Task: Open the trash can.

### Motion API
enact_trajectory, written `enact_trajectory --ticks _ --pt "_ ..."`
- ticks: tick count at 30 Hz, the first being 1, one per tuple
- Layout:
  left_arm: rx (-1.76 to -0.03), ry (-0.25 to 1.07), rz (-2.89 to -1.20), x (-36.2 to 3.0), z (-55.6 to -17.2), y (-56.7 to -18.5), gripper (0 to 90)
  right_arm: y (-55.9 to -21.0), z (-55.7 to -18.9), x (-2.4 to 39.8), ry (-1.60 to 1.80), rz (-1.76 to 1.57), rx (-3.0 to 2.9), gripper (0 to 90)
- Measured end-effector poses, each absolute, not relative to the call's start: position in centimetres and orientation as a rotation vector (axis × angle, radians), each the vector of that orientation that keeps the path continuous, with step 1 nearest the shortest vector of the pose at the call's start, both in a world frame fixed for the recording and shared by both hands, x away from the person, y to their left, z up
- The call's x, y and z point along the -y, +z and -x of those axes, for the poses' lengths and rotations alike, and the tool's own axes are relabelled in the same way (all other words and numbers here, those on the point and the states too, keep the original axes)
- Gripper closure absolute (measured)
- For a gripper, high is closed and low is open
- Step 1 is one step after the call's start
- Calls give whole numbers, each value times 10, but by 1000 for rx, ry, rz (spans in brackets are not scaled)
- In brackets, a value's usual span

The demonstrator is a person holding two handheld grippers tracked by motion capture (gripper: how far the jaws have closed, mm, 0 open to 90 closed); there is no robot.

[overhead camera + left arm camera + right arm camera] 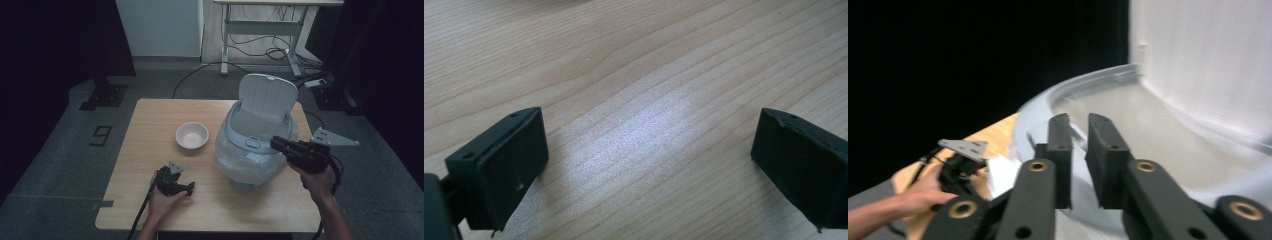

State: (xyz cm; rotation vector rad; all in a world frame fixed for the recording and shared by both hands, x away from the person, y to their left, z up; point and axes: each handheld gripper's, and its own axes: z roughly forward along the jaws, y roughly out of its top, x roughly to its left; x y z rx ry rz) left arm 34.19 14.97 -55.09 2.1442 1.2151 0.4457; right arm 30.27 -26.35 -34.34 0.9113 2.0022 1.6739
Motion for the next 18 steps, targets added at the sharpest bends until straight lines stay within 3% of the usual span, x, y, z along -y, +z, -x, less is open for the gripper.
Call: enact_trajectory --ticks 8,10,18 --pt "-1194 438 -2152 -152 -342 -551 13 -376 -285 311 1587 -998 -1848 436" --pt "-1191 437 -2153 -152 -342 -551 13 -388 -285 320 1567 -1044 -1832 392" --pt "-1188 437 -2156 -152 -342 -551 13 -447 -298 343 1483 -1206 -1833 351"
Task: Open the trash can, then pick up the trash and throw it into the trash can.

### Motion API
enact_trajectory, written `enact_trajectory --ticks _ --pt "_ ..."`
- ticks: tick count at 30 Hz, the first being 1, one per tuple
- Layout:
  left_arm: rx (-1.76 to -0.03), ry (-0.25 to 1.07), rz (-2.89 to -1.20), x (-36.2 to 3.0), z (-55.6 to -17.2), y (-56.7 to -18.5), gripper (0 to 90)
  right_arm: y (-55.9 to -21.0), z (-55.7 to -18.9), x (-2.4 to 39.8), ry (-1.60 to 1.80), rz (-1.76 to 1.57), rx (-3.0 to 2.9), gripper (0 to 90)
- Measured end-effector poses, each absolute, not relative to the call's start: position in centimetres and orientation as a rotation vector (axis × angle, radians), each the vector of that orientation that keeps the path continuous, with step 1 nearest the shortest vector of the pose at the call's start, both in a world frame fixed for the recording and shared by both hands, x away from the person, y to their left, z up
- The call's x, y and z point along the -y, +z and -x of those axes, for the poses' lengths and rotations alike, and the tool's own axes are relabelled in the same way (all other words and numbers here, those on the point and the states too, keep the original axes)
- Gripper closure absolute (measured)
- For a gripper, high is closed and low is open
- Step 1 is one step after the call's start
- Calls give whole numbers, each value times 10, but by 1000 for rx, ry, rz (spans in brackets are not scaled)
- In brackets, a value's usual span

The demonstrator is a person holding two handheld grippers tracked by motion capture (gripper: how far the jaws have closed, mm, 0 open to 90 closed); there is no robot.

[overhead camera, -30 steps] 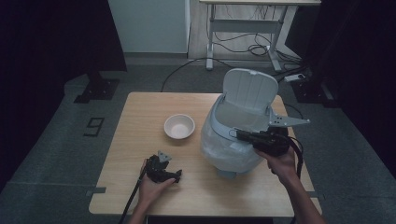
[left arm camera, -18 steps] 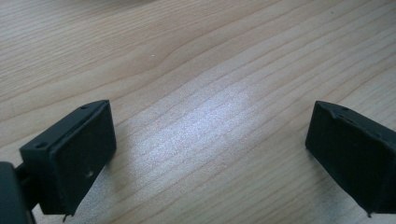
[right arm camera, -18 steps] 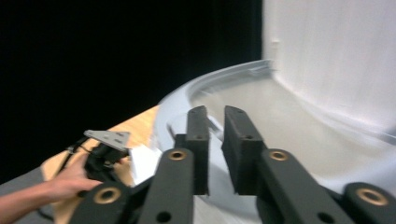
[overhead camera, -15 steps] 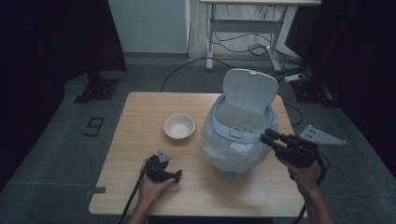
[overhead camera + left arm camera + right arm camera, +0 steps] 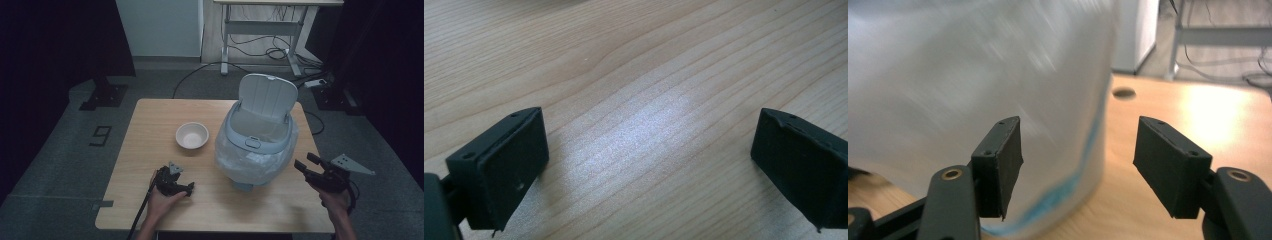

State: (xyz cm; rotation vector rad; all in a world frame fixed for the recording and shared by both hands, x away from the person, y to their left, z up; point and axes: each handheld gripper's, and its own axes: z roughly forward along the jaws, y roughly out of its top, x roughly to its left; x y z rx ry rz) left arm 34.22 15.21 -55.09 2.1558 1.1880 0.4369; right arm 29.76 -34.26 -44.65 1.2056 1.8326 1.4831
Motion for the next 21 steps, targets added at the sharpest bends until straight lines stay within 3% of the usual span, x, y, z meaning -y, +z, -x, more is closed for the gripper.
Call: enact_trajectory --ticks 8,21 --pt "-1174 434 -2159 -154 -342 -551 19 -487 -308 349 1375 -1306 -1898 348" --pt "-1161 489 -2102 -158 -337 -541 94 -499 -307 350 1361 -1347 -1889 348"
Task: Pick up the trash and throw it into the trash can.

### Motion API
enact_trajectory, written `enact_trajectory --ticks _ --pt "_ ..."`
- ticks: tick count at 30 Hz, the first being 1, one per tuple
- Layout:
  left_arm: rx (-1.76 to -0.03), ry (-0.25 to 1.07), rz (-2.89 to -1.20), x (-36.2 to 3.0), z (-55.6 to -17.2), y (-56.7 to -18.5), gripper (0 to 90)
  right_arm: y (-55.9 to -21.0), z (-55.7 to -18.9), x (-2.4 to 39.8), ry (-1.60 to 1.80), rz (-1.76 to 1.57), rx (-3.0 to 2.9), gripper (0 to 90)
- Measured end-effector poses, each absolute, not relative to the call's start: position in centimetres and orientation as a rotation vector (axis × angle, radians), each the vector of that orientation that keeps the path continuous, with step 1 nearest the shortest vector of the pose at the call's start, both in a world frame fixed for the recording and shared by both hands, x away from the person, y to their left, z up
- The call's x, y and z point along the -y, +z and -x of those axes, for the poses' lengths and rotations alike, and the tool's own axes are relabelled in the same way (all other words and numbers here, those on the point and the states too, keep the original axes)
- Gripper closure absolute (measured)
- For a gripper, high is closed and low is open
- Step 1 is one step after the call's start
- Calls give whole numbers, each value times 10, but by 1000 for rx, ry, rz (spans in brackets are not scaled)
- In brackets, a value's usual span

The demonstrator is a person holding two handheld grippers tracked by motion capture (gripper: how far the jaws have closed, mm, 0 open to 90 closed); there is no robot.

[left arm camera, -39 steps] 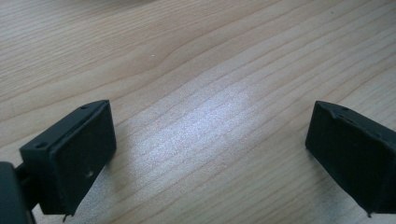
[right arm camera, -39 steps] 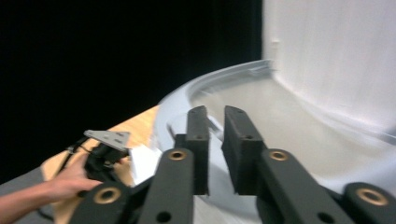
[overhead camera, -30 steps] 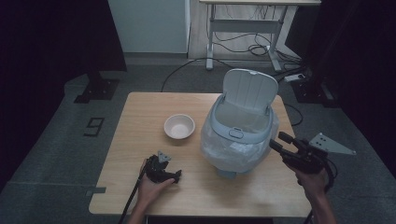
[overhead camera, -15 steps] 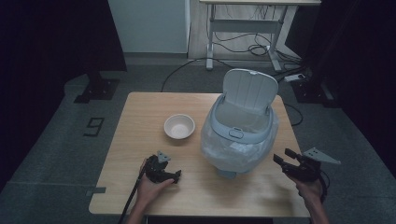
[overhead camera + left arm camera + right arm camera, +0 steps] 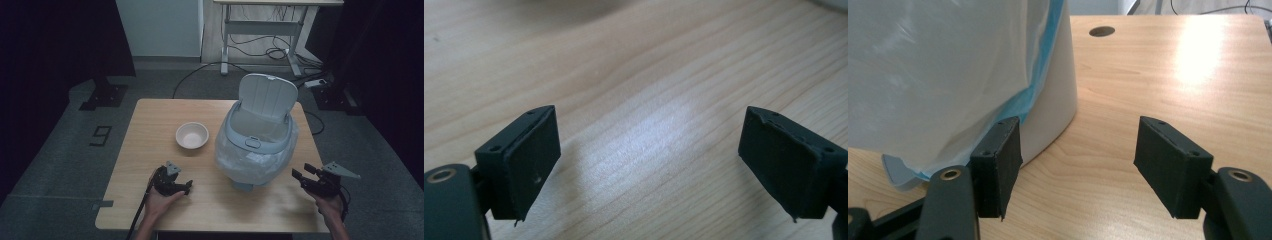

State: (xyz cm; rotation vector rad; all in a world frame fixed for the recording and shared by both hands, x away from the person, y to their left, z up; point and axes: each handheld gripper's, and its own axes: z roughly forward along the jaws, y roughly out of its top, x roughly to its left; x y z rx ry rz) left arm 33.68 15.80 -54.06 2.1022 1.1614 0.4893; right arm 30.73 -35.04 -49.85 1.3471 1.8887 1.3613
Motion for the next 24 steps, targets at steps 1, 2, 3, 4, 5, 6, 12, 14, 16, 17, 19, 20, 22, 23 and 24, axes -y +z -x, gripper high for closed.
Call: enact_trajectory --ticks 1,2,3,4,5,6,12,14,16,17,19,20,22,23,24 --pt "-1159 492 -2093 -159 -336 -538 96 -500 -307 351 1364 -1355 -1888 348" --pt "-1159 492 -2093 -159 -336 -538 101 -500 -307 351 1364 -1355 -1888 348" --pt "-1158 494 -2074 -159 -335 -535 104 -502 -306 350 1365 -1365 -1887 348" --pt "-1159 493 -2066 -159 -335 -534 104 -504 -306 350 1363 -1366 -1886 348" --pt "-1158 492 -2058 -159 -335 -533 106 -506 -305 349 1361 -1373 -1886 348" --pt "-1157 491 -2055 -159 -335 -532 111 -507 -304 349 1356 -1377 -1886 348" --pt "-1170 498 -2025 -160 -336 -528 135 -519 -304 348 1344 -1401 -1889 349" --pt "-1172 505 -2015 -161 -335 -525 135 -525 -306 346 1317 -1406 -1902 349" --pt "-1173 503 -2008 -162 -335 -525 135 -526 -307 345 1309 -1404 -1907 349" --pt "-1172 497 -1998 -162 -335 -523 135 -527 -307 344 1303 -1403 -1912 348" --pt "-1174 495 -1983 -163 -336 -520 135 -529 -308 343 1294 -1397 -1919 349" --pt "-1174 499 -1976 -163 -337 -517 135 -530 -308 343 1294 -1395 -1917 349" --pt "-1182 495 -1961 -164 -340 -514 135 -533 -308 343 1299 -1403 -1912 349" --pt "-1183 495 -1956 -164 -341 -512 135 -534 -309 344 1298 -1401 -1917 349" --pt "-1183 495 -1956 -164 -341 -512 135 -534 -309 344 1298 -1401 -1917 349"
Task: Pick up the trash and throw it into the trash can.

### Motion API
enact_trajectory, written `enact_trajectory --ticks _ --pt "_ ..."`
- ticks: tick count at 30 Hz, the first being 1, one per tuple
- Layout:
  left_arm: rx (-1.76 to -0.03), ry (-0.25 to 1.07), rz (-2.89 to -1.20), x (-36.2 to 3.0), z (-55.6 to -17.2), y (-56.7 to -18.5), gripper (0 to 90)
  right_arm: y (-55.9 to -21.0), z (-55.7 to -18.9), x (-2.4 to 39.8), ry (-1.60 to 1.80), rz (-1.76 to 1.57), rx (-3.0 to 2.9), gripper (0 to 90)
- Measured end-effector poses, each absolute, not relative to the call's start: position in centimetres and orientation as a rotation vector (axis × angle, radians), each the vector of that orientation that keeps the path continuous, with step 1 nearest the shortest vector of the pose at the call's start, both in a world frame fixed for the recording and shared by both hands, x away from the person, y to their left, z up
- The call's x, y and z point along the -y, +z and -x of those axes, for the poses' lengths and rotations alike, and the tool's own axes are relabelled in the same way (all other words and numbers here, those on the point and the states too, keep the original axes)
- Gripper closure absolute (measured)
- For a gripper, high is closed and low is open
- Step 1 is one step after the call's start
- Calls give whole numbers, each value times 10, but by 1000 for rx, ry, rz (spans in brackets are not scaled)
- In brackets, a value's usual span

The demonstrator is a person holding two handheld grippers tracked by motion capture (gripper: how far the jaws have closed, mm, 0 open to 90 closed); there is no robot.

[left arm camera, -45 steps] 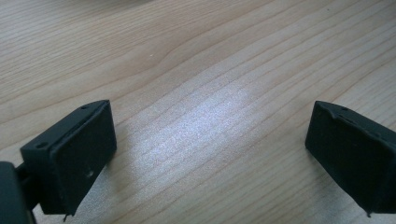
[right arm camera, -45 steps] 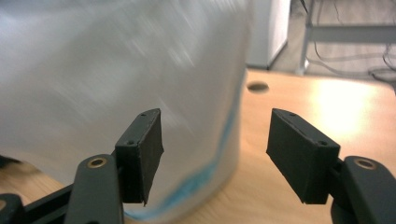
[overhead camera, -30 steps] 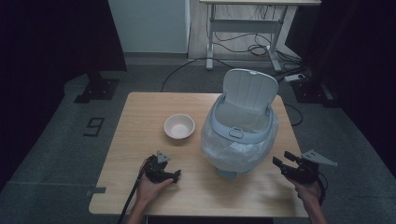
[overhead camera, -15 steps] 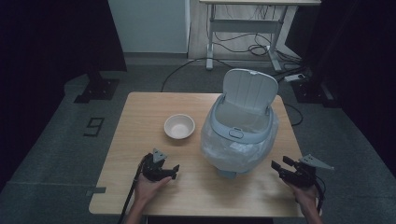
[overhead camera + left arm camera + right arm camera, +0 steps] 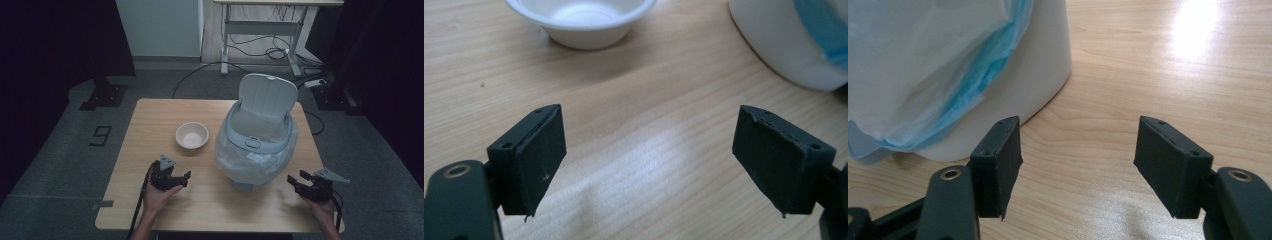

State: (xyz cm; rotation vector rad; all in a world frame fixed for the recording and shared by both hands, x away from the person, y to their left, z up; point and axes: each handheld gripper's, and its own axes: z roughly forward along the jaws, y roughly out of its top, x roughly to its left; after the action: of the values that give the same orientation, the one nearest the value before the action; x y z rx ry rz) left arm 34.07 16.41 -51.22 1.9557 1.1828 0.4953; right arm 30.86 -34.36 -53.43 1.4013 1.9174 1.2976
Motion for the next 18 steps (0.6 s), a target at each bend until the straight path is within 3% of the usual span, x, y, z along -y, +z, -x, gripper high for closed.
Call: enact_trajectory --ticks 18 --pt "-1162 488 -1940 -165 -370 -479 142 -544 -311 342 1217 -1405 -1946 347"
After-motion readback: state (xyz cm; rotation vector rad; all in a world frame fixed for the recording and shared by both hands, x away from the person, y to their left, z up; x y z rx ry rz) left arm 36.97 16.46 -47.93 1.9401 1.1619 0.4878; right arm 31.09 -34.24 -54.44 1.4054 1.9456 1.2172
